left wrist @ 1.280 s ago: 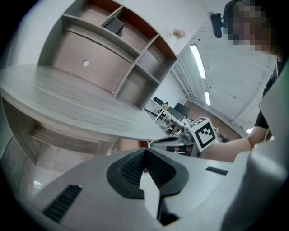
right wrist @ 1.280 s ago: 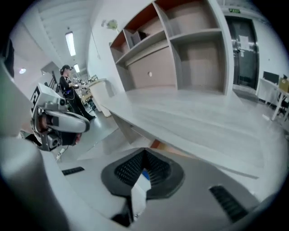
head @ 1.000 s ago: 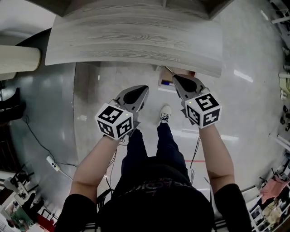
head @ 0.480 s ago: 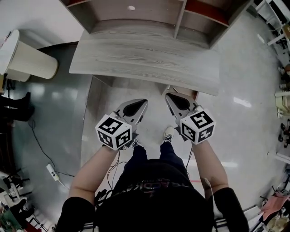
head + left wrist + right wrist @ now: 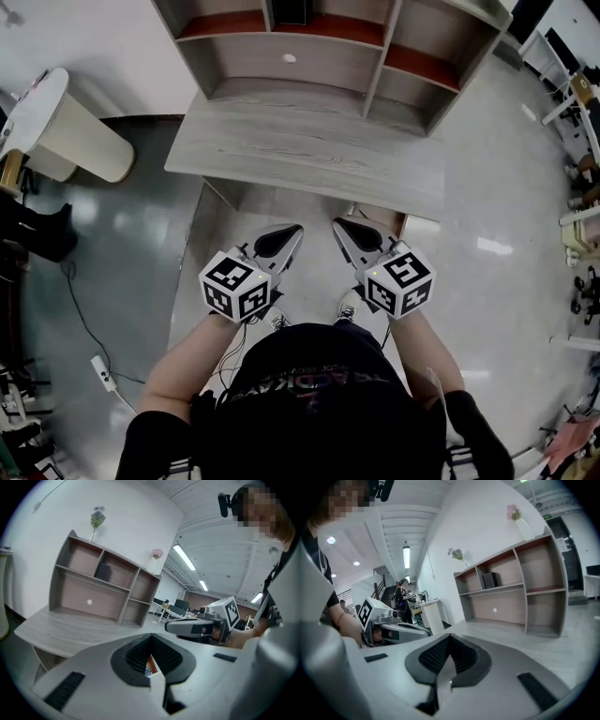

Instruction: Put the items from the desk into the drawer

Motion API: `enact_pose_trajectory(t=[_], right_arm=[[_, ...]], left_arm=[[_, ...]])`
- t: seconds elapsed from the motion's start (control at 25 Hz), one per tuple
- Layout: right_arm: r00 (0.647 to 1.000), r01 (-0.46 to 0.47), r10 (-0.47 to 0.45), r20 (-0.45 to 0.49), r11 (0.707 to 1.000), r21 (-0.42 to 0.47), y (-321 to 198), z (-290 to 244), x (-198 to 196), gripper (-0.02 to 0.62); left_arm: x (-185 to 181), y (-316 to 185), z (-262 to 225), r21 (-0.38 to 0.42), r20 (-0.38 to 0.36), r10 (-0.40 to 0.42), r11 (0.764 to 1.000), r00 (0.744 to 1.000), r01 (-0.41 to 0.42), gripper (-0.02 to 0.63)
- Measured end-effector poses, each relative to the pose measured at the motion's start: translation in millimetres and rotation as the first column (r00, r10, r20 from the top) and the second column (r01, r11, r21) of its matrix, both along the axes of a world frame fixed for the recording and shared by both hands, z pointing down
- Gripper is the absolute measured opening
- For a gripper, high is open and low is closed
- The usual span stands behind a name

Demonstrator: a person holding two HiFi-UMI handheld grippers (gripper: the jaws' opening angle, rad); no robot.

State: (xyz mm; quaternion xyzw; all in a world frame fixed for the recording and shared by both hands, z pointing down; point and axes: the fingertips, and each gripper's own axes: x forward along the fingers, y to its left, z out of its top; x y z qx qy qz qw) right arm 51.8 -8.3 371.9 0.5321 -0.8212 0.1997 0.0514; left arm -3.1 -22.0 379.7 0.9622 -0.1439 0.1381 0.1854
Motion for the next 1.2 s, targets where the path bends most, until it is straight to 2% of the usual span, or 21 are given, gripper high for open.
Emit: enact_pose_trajectory(t=[0.4,1.2], right_arm=[[0.999,0.023,-0.021,-0.034,0.998,0.053,8,-20,-18,0.017],[1.000,0.017,-0.017,-0.016,1.000,0.017,10,-7,-16,0.017]], left_arm=[[-4,4,-18,0.055,-0.029,0.028,0.998,0.999,-0.026,0.003],[-3,2,-19,0.035,-0.032,0.015,0.999,0.999,-0.014,0.003]])
